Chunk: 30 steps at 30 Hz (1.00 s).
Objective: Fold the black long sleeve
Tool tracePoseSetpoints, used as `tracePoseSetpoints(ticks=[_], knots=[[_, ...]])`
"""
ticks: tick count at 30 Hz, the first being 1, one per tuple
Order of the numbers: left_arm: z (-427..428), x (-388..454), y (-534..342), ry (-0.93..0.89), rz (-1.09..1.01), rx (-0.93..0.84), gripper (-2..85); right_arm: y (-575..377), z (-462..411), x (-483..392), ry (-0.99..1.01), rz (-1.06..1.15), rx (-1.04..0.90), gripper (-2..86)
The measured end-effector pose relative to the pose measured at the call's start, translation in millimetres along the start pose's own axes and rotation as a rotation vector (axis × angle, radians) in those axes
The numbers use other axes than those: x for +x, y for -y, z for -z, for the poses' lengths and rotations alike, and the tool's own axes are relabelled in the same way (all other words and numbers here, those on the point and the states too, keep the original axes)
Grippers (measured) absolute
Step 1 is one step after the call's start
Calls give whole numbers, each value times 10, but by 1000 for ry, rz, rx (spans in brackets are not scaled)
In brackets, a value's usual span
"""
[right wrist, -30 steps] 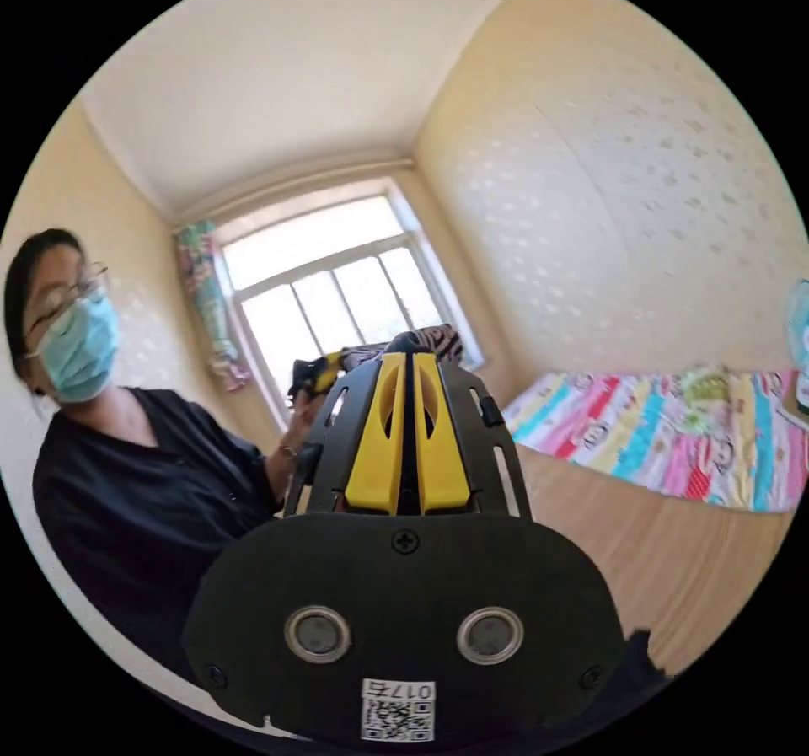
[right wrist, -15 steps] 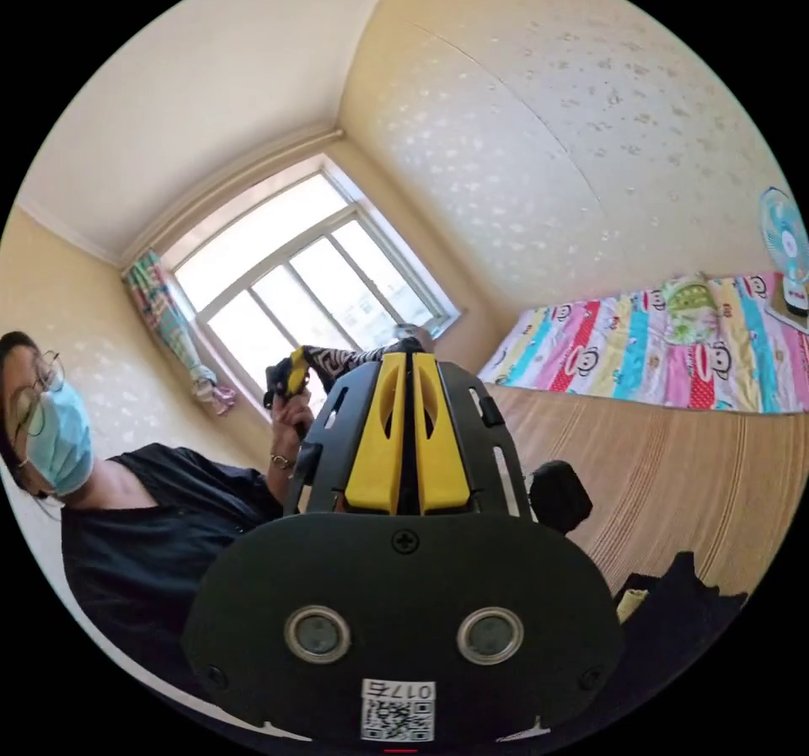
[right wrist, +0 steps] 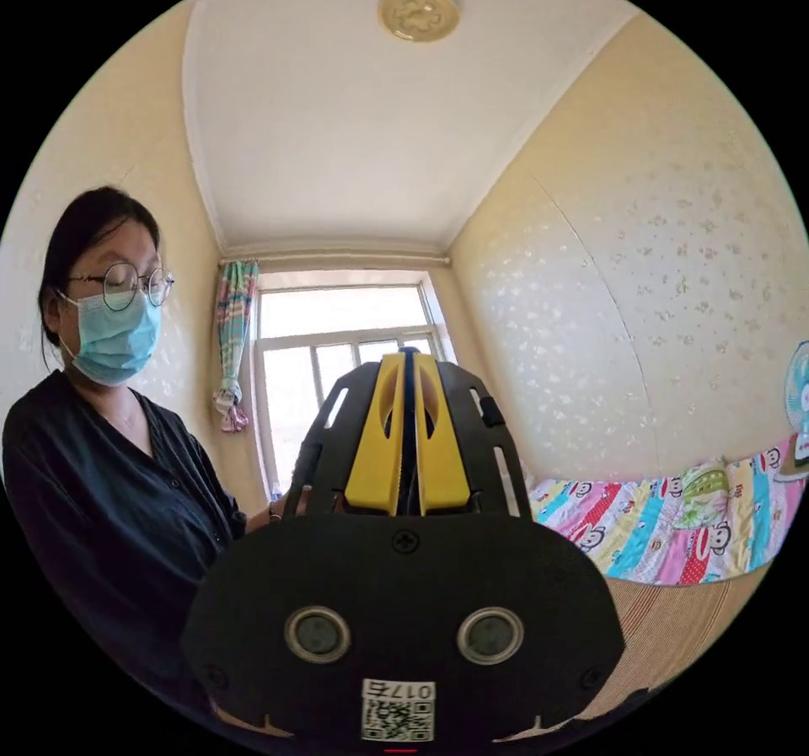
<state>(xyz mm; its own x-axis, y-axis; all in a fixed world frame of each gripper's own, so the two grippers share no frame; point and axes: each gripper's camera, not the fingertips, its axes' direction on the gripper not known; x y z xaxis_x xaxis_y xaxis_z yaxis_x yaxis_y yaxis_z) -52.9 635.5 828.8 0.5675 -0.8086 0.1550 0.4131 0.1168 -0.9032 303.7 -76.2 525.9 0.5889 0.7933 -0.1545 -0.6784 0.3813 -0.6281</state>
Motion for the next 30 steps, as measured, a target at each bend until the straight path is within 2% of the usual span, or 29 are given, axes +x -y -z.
tracePoseSetpoints(ticks=[4,7,12,16,18,24,30], knots=[[-479,-52,-101,-163,13,-206,25,-22,326,-61,127,-17,191,16],[-786,-106,-263,-208,45,-282,76,-1,424,-46,154,-33,192,16],[-1345,-88,-575,-166,56,-459,105,30,660,-79,136,-30,223,15],[-1727,79,-748,-289,27,-558,132,83,780,-109,115,-24,225,16],[-1807,168,-765,-322,9,-570,140,103,816,-121,97,-23,222,16],[-1687,300,-639,-188,-48,-487,132,138,906,-33,135,-57,242,15],[-1575,323,-569,-281,-37,-490,78,195,885,59,94,-77,220,15]])
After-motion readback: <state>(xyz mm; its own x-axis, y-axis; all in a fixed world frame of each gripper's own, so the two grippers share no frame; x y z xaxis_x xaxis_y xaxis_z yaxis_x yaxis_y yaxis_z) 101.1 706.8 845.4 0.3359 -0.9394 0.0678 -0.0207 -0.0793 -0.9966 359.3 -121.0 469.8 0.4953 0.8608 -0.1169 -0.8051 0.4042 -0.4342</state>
